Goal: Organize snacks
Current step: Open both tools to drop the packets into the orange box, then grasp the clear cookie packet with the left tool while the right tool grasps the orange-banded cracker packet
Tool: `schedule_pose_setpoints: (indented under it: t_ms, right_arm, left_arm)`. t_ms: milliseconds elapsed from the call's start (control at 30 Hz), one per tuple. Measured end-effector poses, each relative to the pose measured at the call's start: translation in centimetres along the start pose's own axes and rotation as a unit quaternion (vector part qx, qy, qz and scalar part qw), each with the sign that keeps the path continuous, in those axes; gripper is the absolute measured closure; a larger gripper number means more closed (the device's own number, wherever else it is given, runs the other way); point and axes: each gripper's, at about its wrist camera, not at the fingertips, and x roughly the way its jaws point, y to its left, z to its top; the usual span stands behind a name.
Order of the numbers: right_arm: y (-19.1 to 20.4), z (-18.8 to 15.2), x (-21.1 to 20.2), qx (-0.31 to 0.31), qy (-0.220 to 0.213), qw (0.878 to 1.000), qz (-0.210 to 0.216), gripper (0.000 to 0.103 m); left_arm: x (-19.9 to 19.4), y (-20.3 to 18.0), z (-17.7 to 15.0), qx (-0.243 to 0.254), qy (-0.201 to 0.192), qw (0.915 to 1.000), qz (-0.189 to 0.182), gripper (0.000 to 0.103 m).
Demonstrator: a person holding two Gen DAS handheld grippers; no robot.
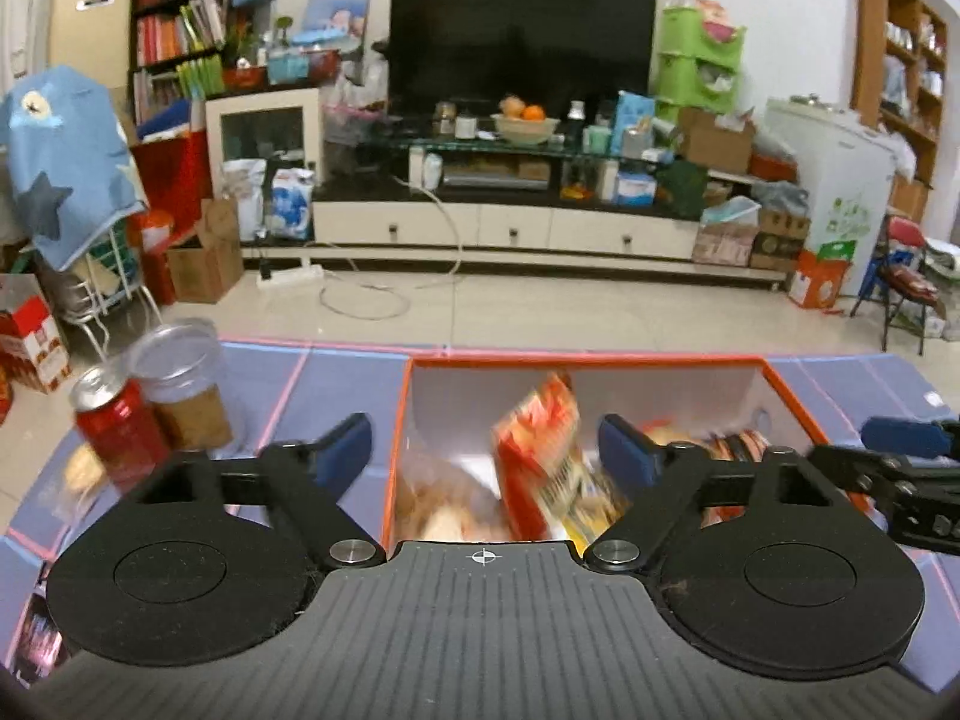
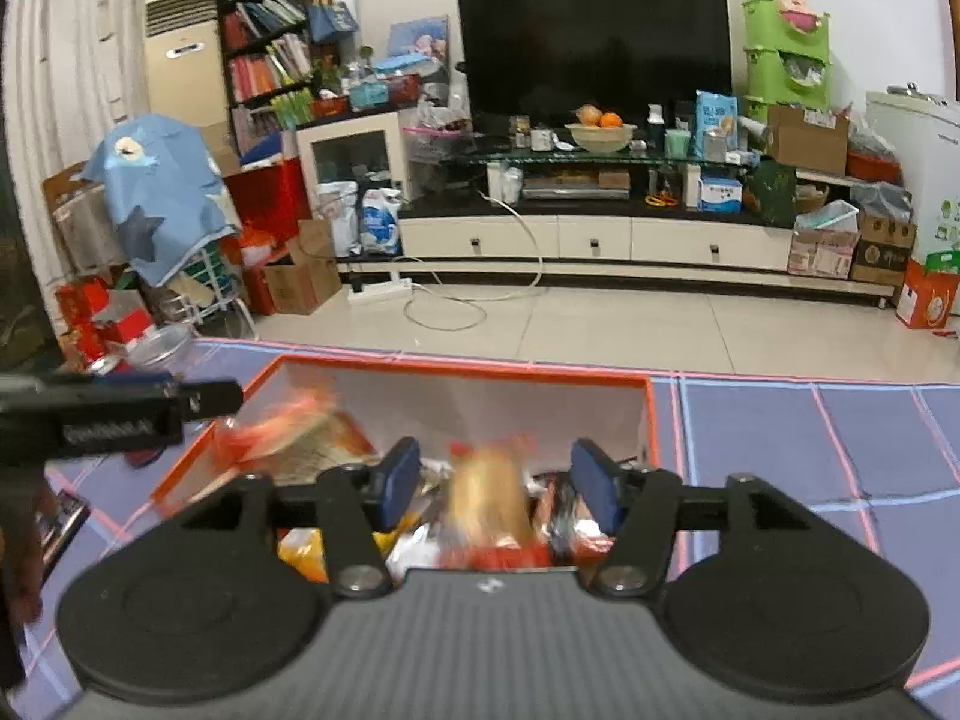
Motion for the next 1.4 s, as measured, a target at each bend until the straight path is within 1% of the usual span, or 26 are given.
schedule_pose_setpoints:
  t_ms: [67, 133, 200, 267, 333, 433, 500, 533, 600, 667, 767, 800, 867, 933, 967, 1033, 1067, 1100, 1133, 1167, 1200, 1267, 1400]
  right_arm:
    - [-0.3, -2.0, -2.8, 0.005, 0.002, 1.000, 0.012, 0.035]
    - [-0.6, -4.6, -5.3, 0.000, 0.006, 0.999, 0.040, 0.033]
    - [-0.1, -7.3, -7.0, -0.043, 0.022, 0.996, 0.070, 0.030]
    - [0.8, -9.3, -7.7, -0.100, 0.043, 0.990, 0.089, 0.026]
    - [1.3, -11.1, -7.6, -0.143, 0.070, 0.982, 0.100, 0.025]
    - [1.4, -12.4, -6.9, -0.153, 0.087, 0.979, 0.105, 0.021]
    - [1.5, -13.1, -6.1, -0.156, 0.100, 0.977, 0.106, 0.019]
    - [1.8, -13.6, -5.9, -0.164, 0.102, 0.976, 0.104, 0.018]
    - [2.0, -14.0, -5.3, -0.174, 0.102, 0.975, 0.098, 0.016]
    - [1.9, -14.3, -4.5, -0.172, 0.108, 0.975, 0.094, 0.016]
    - [2.0, -15.1, -3.7, -0.170, 0.120, 0.974, 0.091, 0.016]
    - [2.1, -15.4, -3.4, -0.170, 0.127, 0.973, 0.089, 0.017]
    - [1.8, -15.9, -3.0, -0.163, 0.133, 0.974, 0.079, 0.019]
    - [1.3, -15.8, -3.0, -0.140, 0.138, 0.977, 0.079, 0.023]
    - [1.0, -15.7, -3.0, -0.130, 0.139, 0.979, 0.077, 0.026]
    - [0.6, -15.6, -3.0, -0.116, 0.142, 0.980, 0.076, 0.027]
    - [0.5, -15.5, -3.1, -0.112, 0.143, 0.980, 0.078, 0.030]
    - [0.3, -15.4, -3.2, -0.107, 0.144, 0.981, 0.079, 0.036]
    - [0.2, -15.4, -3.3, -0.104, 0.145, 0.981, 0.078, 0.041]
    - [0.2, -15.3, -3.3, -0.103, 0.145, 0.981, 0.077, 0.053]
    - [0.2, -15.1, -3.4, -0.105, 0.147, 0.981, 0.077, 0.057]
    - [0.4, -14.8, -3.5, -0.106, 0.154, 0.979, 0.081, 0.058]
    - [0.9, -14.9, -4.3, -0.119, 0.157, 0.977, 0.080, 0.058]
  left_arm:
    - [-2.0, 0.3, -1.5, -0.007, 0.012, 0.9998, -0.011, 0.049]
    - [-3.4, 0.4, -2.9, -0.020, 0.023, 0.9994, -0.016, 0.049]
    - [-4.4, 0.4, -4.6, -0.031, 0.044, 0.9984, -0.014, 0.049]
    - [-4.9, 0.2, -6.1, -0.028, 0.058, 0.9977, -0.021, 0.049]
    - [-5.1, -0.1, -7.0, -0.023, 0.071, 0.9968, -0.026, 0.049]
    - [-4.7, -0.3, -7.3, -0.019, 0.084, 0.9949, -0.053, 0.047]
    - [-4.1, -1.1, -7.1, -0.012, 0.086, 0.9937, -0.070, 0.045]
    - [-3.8, -1.7, -6.9, -0.006, 0.084, 0.9937, -0.073, 0.043]
    - [-2.8, -3.7, -6.7, 0.009, 0.083, 0.9932, -0.082, 0.035]
    - [-1.6, -5.5, -6.7, 0.013, 0.094, 0.9916, -0.087, 0.035]
    - [0.2, -7.9, -7.2, 0.005, 0.116, 0.9884, -0.098, 0.035]
    - [0.8, -8.5, -7.2, 0.008, 0.122, 0.9878, -0.097, 0.035]
    - [2.2, -10.1, -7.6, 0.026, 0.136, 0.9869, -0.082, 0.035]
    - [3.2, -11.1, -8.1, 0.041, 0.150, 0.9846, -0.081, 0.036]
    - [3.7, -11.6, -8.5, 0.048, 0.156, 0.9834, -0.079, 0.039]
    - [4.4, -12.3, -9.1, 0.059, 0.167, 0.9807, -0.083, 0.042]
    - [4.7, -12.6, -9.4, 0.067, 0.171, 0.9793, -0.086, 0.045]
    - [5.0, -12.9, -9.7, 0.074, 0.175, 0.9783, -0.082, 0.052]
    - [5.0, -12.8, -9.8, 0.077, 0.174, 0.9786, -0.079, 0.055]
    - [4.9, -12.6, -9.8, 0.072, 0.169, 0.9798, -0.079, 0.072]
    - [4.8, -12.2, -9.7, 0.066, 0.172, 0.9799, -0.078, 0.074]
    - [4.2, -11.3, -9.5, 0.058, 0.165, 0.9814, -0.079, 0.074]
    - [1.1, -9.7, -8.2, 0.060, 0.126, 0.9874, -0.074, 0.075]
